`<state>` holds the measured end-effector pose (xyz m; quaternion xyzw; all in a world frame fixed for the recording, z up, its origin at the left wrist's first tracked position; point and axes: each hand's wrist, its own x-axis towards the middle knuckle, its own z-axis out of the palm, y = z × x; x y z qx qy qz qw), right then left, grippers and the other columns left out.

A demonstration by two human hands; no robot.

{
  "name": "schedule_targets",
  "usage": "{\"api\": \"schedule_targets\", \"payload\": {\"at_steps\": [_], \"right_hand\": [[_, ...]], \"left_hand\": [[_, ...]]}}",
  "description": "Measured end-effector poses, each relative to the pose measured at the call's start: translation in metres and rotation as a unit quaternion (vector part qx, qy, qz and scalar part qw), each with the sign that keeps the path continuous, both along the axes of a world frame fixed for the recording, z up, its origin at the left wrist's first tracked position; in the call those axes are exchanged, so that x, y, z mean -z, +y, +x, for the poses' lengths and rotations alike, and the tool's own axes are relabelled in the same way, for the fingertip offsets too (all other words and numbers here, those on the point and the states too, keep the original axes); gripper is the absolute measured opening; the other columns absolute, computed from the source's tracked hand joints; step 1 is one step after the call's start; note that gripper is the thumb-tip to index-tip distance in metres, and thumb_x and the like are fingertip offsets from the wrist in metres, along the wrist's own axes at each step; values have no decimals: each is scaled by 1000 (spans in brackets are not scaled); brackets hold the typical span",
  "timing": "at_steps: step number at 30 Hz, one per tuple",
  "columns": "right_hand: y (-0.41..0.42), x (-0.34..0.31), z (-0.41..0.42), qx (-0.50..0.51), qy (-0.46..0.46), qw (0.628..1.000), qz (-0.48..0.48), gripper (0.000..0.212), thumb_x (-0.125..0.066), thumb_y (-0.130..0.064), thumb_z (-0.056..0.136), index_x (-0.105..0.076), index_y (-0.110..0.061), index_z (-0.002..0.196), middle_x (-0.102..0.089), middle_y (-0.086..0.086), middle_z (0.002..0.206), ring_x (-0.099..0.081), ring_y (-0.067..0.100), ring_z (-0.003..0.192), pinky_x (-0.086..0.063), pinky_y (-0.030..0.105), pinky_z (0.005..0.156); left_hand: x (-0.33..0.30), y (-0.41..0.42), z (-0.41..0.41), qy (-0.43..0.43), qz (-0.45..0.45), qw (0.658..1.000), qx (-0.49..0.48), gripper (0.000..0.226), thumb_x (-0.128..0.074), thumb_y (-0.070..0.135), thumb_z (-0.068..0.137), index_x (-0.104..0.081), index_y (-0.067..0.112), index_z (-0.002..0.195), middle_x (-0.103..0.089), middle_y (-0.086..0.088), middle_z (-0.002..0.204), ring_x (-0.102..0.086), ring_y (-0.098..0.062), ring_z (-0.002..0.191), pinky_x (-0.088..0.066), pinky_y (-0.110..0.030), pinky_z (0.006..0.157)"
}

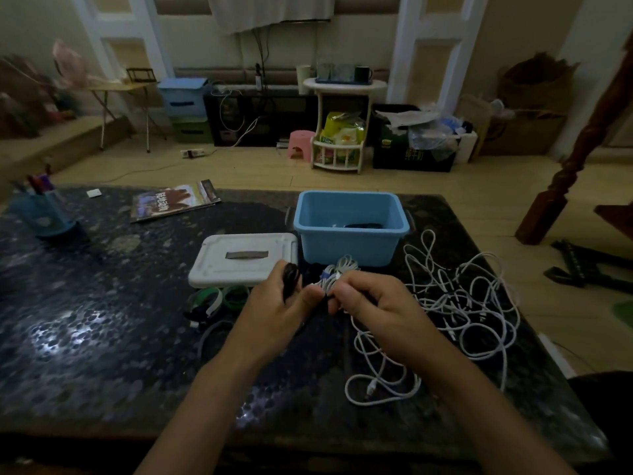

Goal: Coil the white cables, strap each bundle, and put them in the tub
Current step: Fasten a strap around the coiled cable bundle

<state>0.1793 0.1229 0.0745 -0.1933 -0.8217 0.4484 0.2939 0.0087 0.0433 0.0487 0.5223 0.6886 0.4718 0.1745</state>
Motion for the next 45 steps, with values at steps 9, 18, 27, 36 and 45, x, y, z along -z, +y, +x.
{"api": "schedule_targets", "payload": {"at_steps": [9, 18, 27, 36, 45], "right_hand": [[2, -5, -3, -20, 77, 995, -56, 26, -53, -26, 98, -65, -15, 77, -65, -5, 72, -61, 10, 72, -47, 22, 69], [16, 20, -14, 214, 14, 976, 48, 28, -66, -49, 88, -68, -23, 77, -64, -7, 64, -60, 7, 63, -50, 35, 61], [4, 36, -21, 196, -70, 974, 85, 22, -50, -44, 101, -63, -30, 91, -65, -12, 74, -59, 3, 70, -49, 32, 64], [-5, 37, -24, 180, -83, 977, 73, 22, -48, -42, 102, -60, -29, 89, -64, -7, 73, -59, 6, 69, -49, 37, 66], [-6, 43, -25, 144, -114, 979, 85, 35, -44, -41, 104, -56, -22, 77, -56, -4, 65, -54, 11, 63, -44, 41, 63]], "left_hand": [[4, 8, 13, 23, -49, 996, 75, 34, -76, 42, 82, -52, 24, 97, -68, 17, 82, -62, 4, 72, -55, -28, 69], [1, 3, 39, -132, -65, 983, 109, 25, -45, 37, 104, -66, 25, 108, -70, 3, 88, -64, -12, 80, -48, -32, 78], [-6, 2, 30, -219, 14, 976, -2, 48, -34, 53, 94, -59, 13, 85, -43, 9, 55, -34, -3, 44, -29, -16, 44], [-3, 1, 22, -124, 63, 990, -24, 27, -43, 27, 104, -67, 18, 97, -67, 11, 79, -58, 2, 70, -45, -15, 65], [-8, 1, 17, -150, 61, 986, -23, 24, -49, 13, 103, -70, 17, 93, -73, 9, 86, -66, -2, 83, -50, -16, 75]]}}
